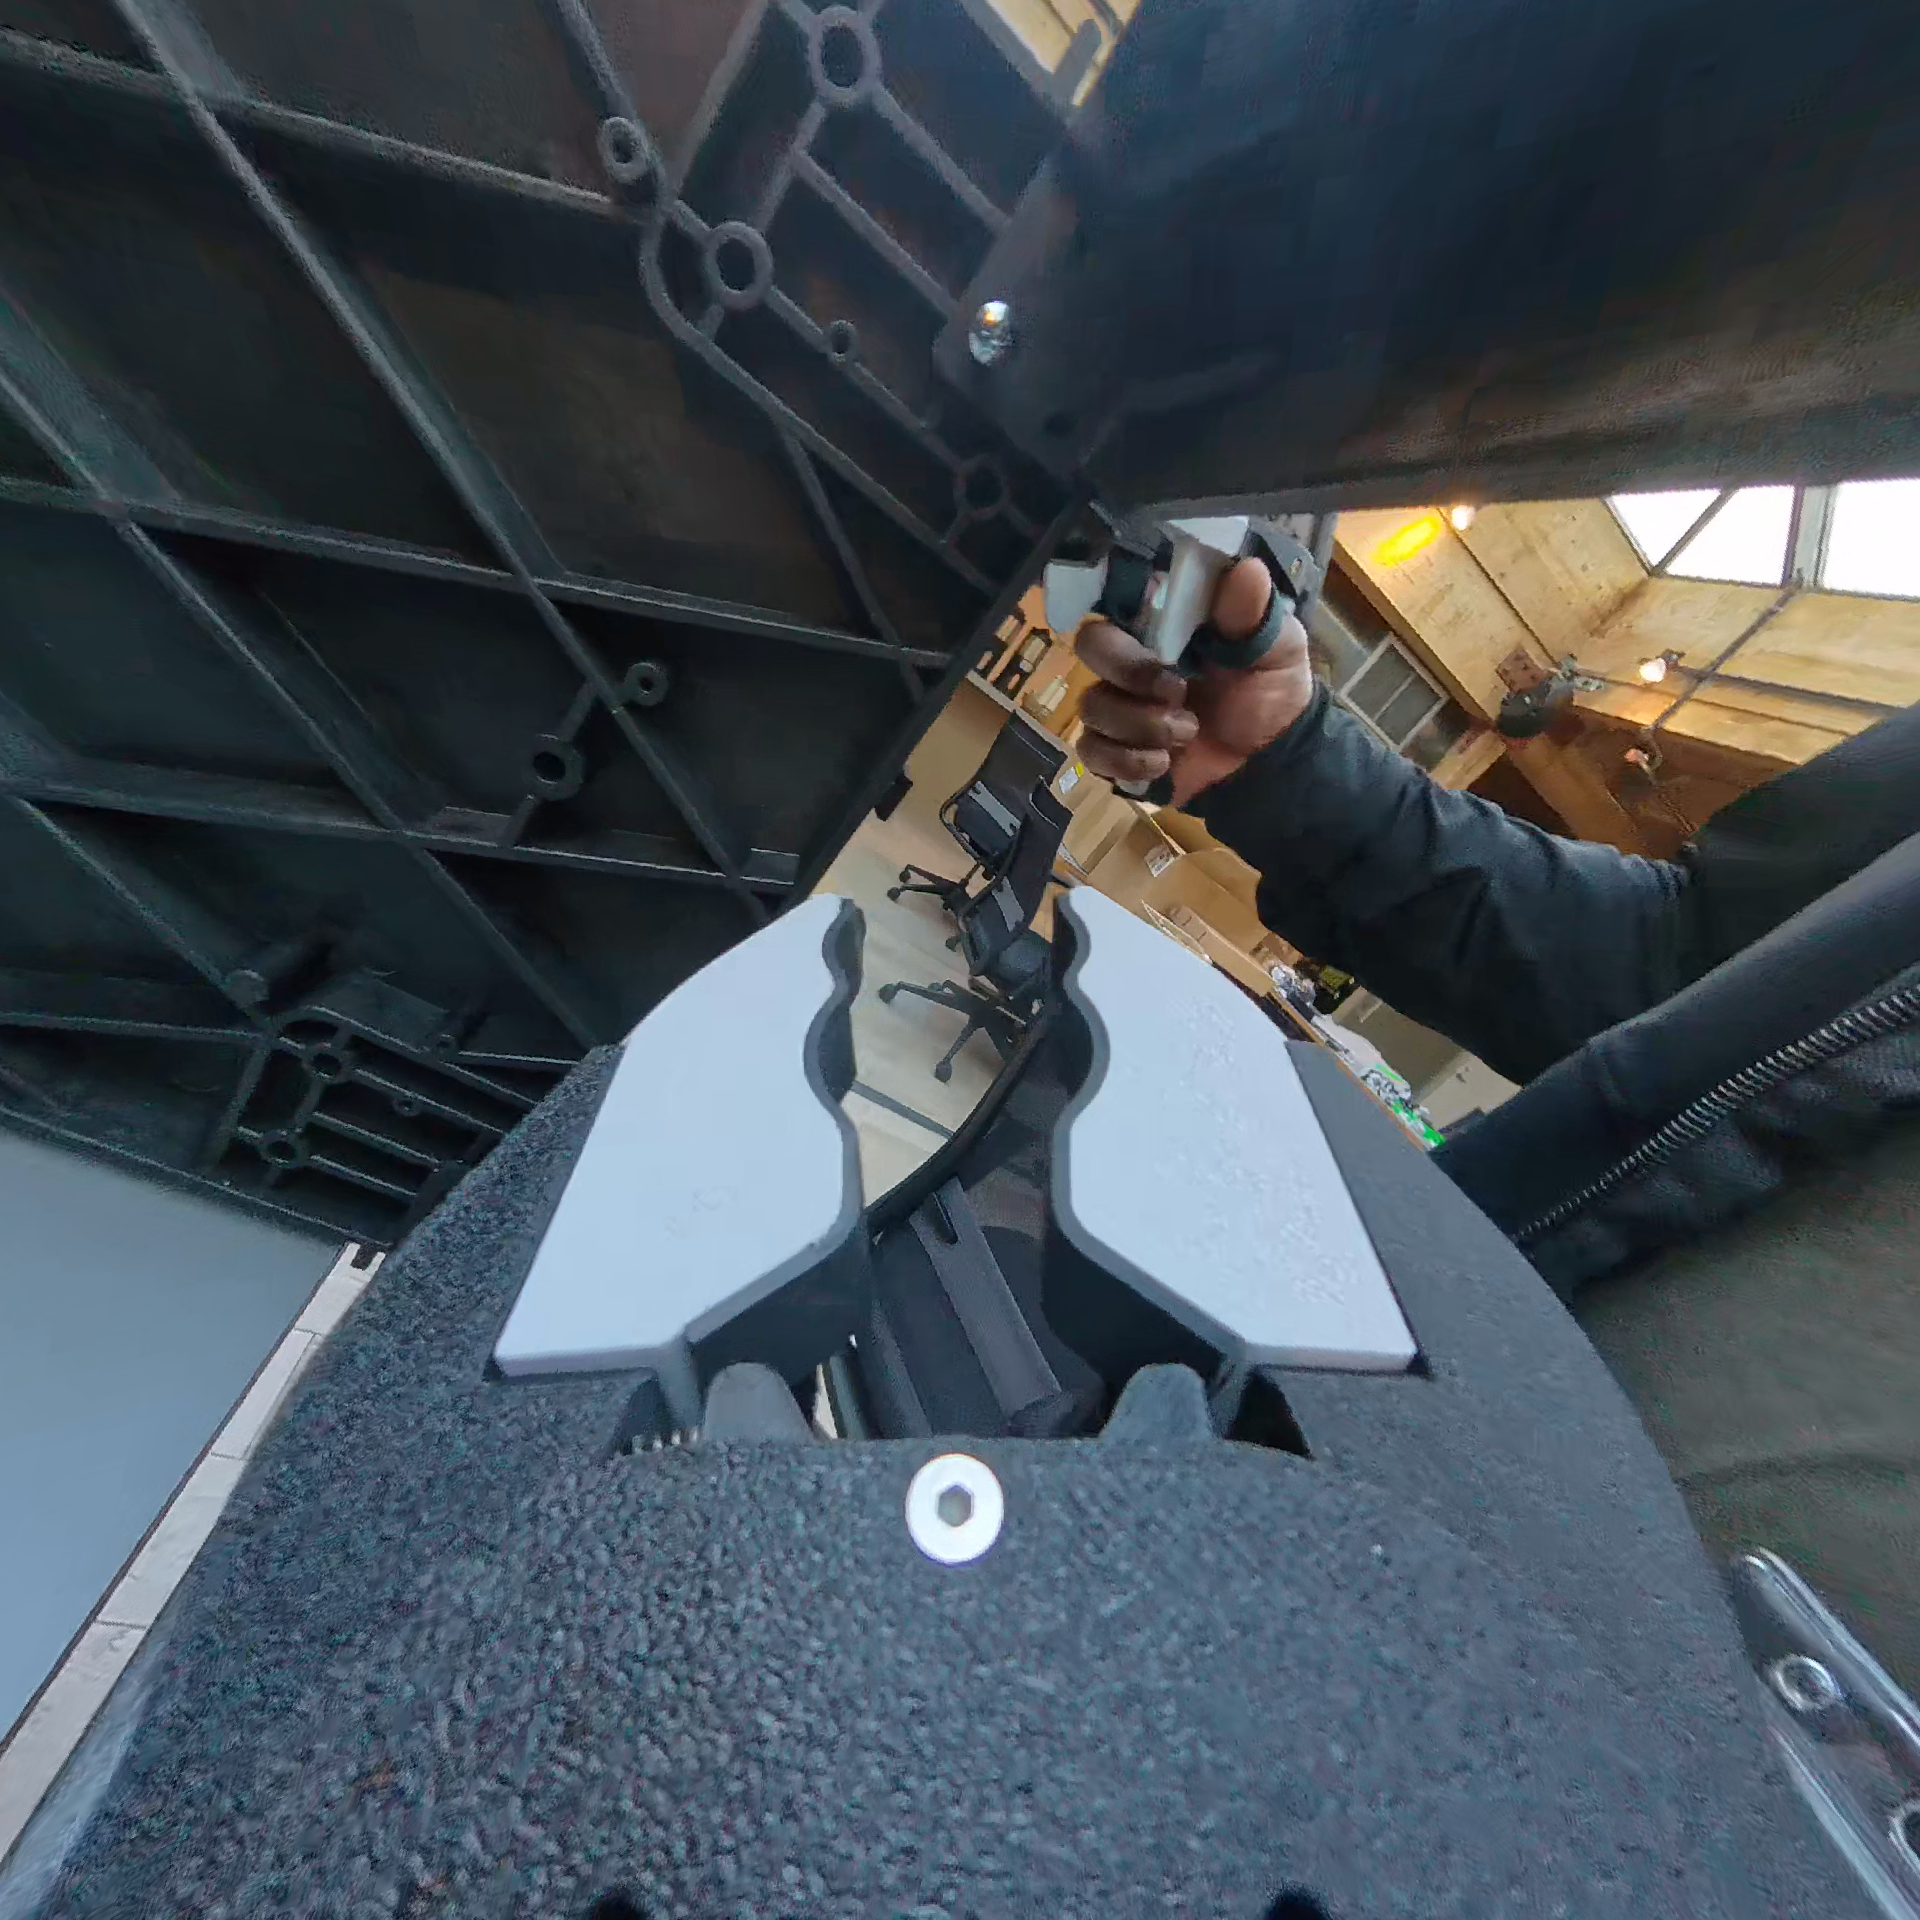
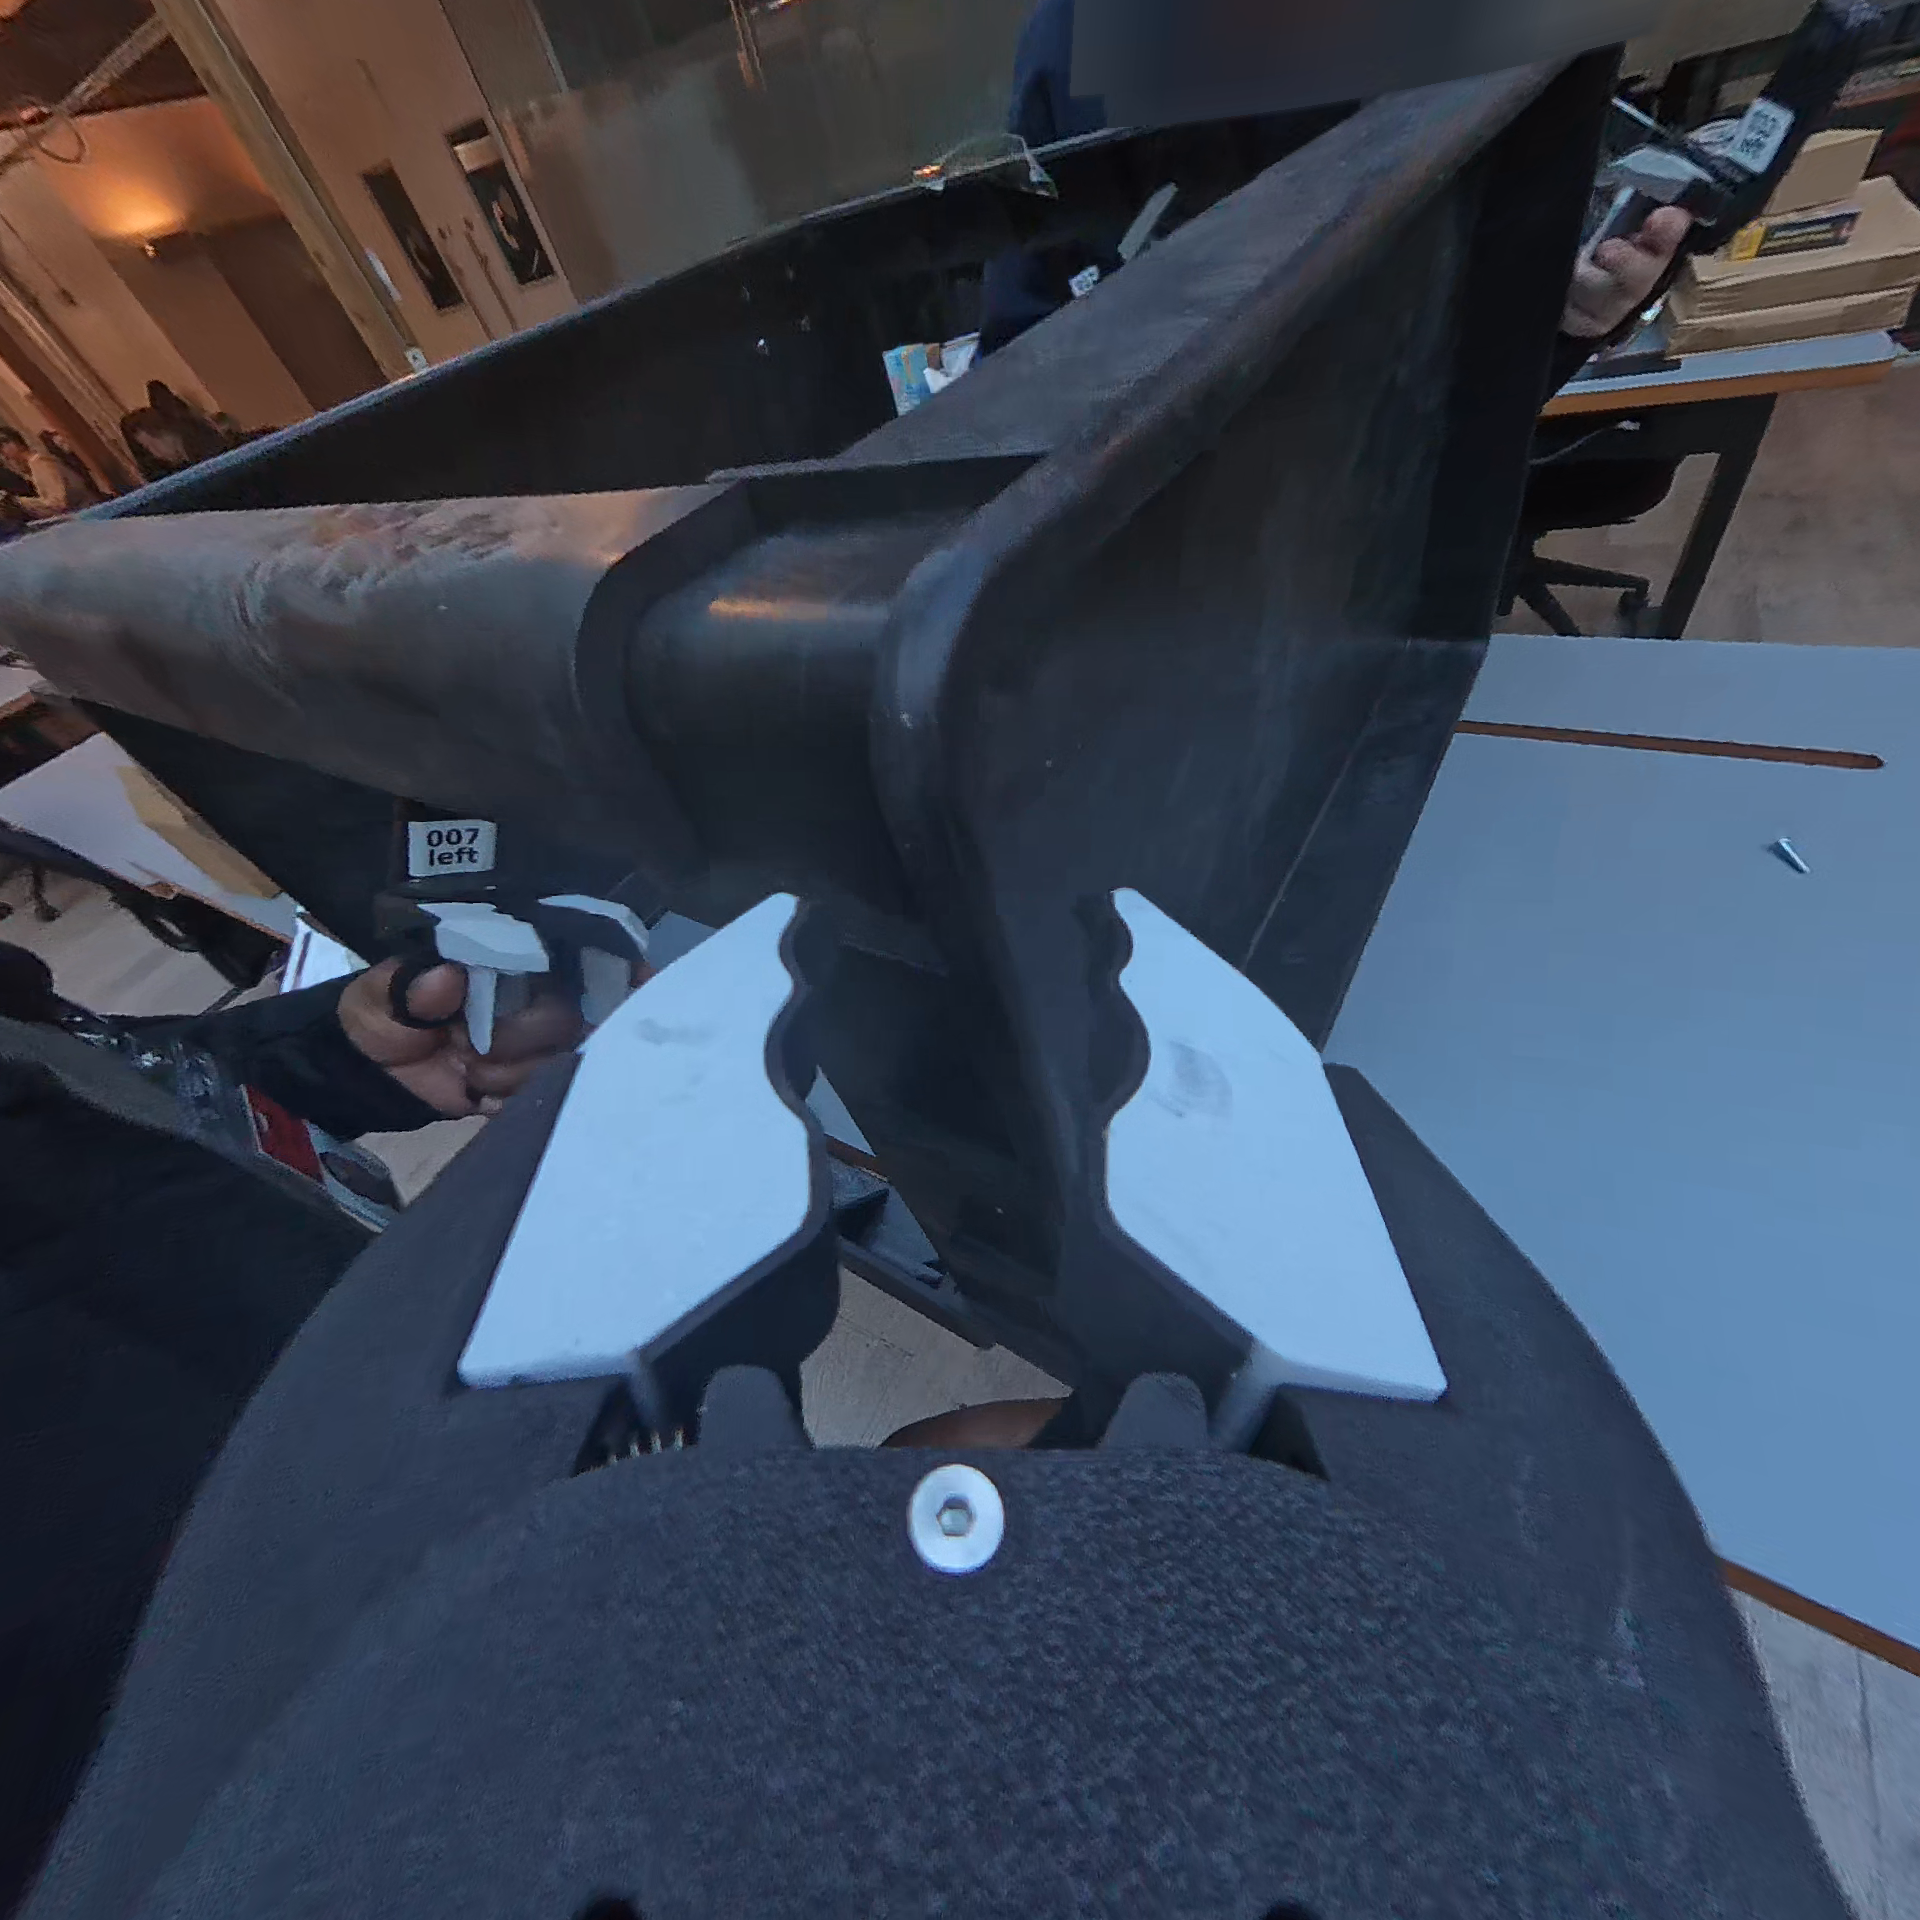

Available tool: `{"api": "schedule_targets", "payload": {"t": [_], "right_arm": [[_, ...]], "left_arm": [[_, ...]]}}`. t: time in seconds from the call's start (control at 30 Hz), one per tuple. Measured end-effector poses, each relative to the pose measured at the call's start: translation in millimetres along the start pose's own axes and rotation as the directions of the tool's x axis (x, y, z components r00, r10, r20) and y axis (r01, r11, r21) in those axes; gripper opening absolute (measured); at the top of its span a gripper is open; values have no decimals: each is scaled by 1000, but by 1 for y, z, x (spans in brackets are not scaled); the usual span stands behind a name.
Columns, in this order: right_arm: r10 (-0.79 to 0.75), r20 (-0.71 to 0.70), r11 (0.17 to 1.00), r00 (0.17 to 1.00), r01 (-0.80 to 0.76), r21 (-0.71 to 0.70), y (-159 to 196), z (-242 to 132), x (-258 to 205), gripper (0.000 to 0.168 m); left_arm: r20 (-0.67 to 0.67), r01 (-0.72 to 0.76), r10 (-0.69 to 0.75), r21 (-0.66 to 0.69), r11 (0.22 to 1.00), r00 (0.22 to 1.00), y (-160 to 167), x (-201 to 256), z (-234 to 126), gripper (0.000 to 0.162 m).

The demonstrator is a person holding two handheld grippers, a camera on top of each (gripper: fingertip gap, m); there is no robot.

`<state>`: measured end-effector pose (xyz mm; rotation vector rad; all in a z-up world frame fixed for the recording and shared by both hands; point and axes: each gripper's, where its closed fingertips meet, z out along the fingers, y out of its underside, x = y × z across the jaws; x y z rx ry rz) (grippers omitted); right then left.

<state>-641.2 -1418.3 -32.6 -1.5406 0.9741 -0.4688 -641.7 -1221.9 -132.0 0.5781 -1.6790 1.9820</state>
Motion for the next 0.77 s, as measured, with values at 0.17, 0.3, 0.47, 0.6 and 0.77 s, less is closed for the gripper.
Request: {"api": "schedule_targets", "payload": {"t": [0.17,0.3,0.47,0.6,0.77], "right_arm": [[-48,25,999,999,48,-23,-4,20,-11,57],[-47,31,999,998,47,-20,-6,28,-13,57],[-43,18,999,999,43,-1,-8,33,-12,58],[-31,10,999,999,30,22,-9,33,-13,60],[-16,0,998,1000,16,53,-11,33,-13,63]], "left_arm": [[-18,-39,38,-49,998,999,4,7,-3,40],[-14,-35,34,-46,998,999,4,7,-11,40],[2,-27,27,-39,999,1000,1,3,-21,40],[-1,-30,30,-48,998,1000,0,4,-24,40],[-13,-21,20,-68,997,1000,3,7,-23,40]]}}
